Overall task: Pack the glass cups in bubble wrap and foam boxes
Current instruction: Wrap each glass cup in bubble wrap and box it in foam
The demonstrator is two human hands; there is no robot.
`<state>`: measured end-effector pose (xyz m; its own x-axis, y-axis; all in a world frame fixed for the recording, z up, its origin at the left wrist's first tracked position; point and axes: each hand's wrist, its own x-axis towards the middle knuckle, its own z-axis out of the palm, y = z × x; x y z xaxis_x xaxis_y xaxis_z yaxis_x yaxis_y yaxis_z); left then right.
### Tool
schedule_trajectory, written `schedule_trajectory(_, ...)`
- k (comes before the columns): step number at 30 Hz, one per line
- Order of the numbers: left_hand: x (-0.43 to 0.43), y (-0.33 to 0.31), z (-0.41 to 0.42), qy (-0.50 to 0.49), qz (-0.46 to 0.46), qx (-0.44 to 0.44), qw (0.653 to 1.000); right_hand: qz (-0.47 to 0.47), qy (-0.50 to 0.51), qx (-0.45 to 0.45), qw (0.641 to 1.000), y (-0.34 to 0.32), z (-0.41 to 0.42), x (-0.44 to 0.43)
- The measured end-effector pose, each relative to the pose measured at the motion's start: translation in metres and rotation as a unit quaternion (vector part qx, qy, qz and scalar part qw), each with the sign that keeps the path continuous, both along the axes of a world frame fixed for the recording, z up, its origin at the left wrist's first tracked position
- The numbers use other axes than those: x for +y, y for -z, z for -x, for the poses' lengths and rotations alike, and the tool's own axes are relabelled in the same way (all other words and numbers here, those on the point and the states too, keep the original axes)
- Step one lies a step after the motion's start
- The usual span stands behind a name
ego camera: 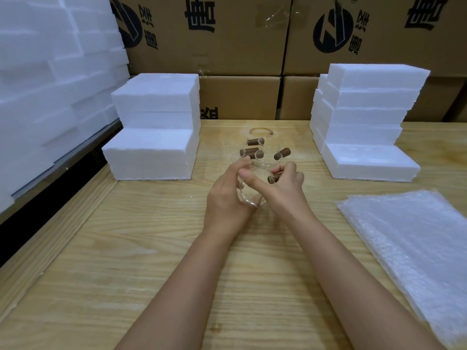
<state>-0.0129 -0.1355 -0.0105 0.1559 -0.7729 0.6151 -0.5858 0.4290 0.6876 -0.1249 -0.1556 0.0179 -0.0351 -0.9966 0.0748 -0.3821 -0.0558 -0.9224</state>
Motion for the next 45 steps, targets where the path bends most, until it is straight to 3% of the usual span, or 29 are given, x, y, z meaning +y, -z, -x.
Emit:
schedule_trajectory(6, -0.002, 0.0, -0.004, -0.008, -0.026, 0.009, 1.0, -0.033, -0.078, 0.112, 0.99, -0.006, 0.01, 0.0)
schedule_trajectory(10, -0.004, 0.001, -0.008, 0.024, -0.056, 0.054, 0.997, -0.007, -0.135, 0.126, 0.983, -0.01, 0.025, -0.004)
schedule_trajectory(13, -0.006, 0.002, -0.009, 0.046, -0.07, 0.071, 0.994, 0.025, -0.181, 0.065, 0.981, -0.013, 0.036, -0.005)
schedule_trajectory(17, -0.008, 0.003, -0.007, 0.068, -0.07, 0.08, 0.992, -0.005, -0.213, -0.029, 0.977, -0.015, 0.052, -0.009)
schedule_trajectory(27, -0.006, 0.0, -0.004, 0.074, -0.057, 0.034, 0.995, -0.043, -0.134, -0.075, 0.987, -0.018, 0.047, -0.008)
schedule_trajectory(34, -0.004, 0.0, -0.002, 0.066, -0.038, -0.006, 0.997, -0.029, -0.04, 0.022, 0.999, -0.017, 0.03, -0.006)
schedule_trajectory(39, -0.005, 0.002, -0.003, 0.058, -0.04, -0.015, 0.997, -0.033, -0.059, 0.076, 0.995, -0.016, 0.021, -0.001)
schedule_trajectory(45, -0.007, 0.004, -0.007, 0.077, -0.091, 0.009, 0.993, -0.035, -0.151, 0.165, 0.974, -0.019, 0.031, 0.0)
